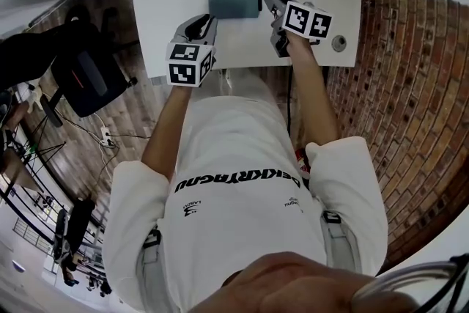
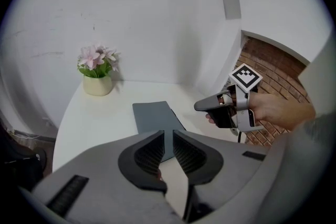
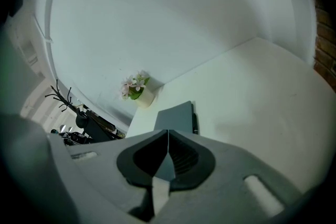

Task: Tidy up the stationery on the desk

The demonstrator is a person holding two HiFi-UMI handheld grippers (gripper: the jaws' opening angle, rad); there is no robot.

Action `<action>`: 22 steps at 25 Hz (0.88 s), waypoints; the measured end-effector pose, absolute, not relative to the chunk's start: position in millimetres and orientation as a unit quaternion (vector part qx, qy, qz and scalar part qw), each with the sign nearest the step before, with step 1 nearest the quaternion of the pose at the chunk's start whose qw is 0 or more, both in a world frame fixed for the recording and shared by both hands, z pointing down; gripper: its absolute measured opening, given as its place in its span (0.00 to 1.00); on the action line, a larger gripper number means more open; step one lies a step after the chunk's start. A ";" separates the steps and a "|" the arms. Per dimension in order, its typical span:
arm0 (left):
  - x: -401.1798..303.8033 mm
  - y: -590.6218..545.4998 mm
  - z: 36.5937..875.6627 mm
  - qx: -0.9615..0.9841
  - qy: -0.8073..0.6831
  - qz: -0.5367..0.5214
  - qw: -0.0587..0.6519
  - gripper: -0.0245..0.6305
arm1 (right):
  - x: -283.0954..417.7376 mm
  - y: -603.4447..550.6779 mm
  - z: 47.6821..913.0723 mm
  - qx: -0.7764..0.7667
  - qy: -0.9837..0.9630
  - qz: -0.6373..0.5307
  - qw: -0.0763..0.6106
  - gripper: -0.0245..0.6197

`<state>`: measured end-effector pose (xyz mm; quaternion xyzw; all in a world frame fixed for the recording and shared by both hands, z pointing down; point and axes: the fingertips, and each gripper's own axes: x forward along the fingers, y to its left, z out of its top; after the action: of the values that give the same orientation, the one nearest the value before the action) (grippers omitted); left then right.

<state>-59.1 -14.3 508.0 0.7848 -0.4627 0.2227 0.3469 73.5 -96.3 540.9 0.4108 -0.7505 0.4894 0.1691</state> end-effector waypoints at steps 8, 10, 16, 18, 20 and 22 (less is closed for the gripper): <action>-55.9 -23.3 443.6 0.796 -0.491 0.175 0.307 0.06 | 58.9 -80.7 452.1 0.425 -0.804 0.393 0.137 0.04; -56.0 -25.3 424.3 0.800 -0.498 0.161 0.294 0.05 | 55.8 -76.6 428.7 0.433 -0.815 0.362 0.129 0.04; -57.2 -25.7 374.8 0.805 -0.516 0.122 0.266 0.04 | 46.1 -61.6 372.6 0.440 -0.833 0.323 0.092 0.04; -57.2 -23.7 361.0 0.807 -0.520 0.112 0.257 0.04 | 44.1 -56.2 357.5 0.444 -0.839 0.304 0.084 0.03; -58.6 -22.4 347.1 0.807 -0.528 0.102 0.243 0.04 | 40.6 -52.1 341.9 0.446 -0.848 0.275 0.074 0.04; -57.9 -21.6 333.5 0.809 -0.535 0.087 0.229 0.04 | 40.0 -48.9 326.5 0.451 -0.857 0.240 0.064 0.04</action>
<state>-57.9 -21.6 333.5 0.8087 -0.5348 0.0865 0.2292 40.0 -48.9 326.5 0.4515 -0.8571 0.2398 0.0636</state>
